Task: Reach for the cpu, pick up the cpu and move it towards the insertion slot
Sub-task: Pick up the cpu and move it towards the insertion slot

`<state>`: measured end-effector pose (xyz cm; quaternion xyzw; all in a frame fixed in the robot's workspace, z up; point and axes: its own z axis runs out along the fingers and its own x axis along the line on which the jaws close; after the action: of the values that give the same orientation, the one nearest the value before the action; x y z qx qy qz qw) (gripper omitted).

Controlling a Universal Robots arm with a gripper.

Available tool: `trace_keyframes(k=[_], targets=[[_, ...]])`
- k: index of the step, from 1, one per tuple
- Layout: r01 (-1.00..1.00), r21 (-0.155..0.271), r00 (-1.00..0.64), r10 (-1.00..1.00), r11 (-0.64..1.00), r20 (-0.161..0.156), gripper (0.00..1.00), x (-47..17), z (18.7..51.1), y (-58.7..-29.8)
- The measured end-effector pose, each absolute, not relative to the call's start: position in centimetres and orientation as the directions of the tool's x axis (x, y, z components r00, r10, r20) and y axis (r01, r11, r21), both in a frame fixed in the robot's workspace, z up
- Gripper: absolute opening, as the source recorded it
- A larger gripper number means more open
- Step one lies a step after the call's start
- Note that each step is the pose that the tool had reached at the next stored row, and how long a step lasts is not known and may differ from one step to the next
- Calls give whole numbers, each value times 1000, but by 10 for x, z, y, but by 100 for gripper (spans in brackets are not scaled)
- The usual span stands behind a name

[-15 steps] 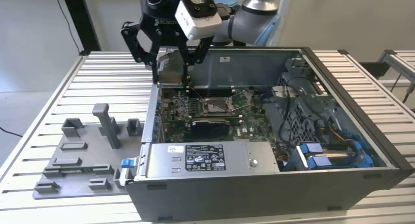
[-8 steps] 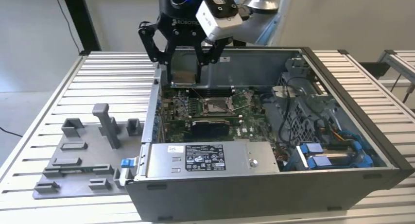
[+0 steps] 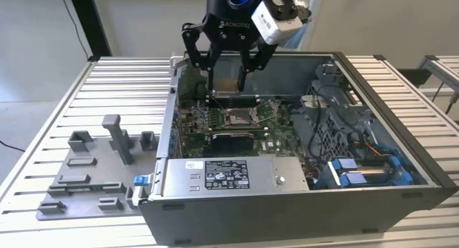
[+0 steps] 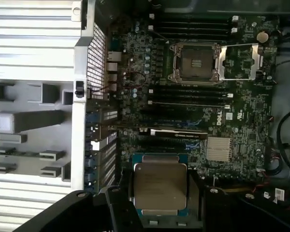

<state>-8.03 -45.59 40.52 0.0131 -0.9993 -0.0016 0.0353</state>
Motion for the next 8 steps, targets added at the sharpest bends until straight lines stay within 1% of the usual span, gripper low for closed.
trace_keyframes(k=[8], targets=[[-26, 4, -997, -26, 1000, 72, 0, -44, 405, -456]])
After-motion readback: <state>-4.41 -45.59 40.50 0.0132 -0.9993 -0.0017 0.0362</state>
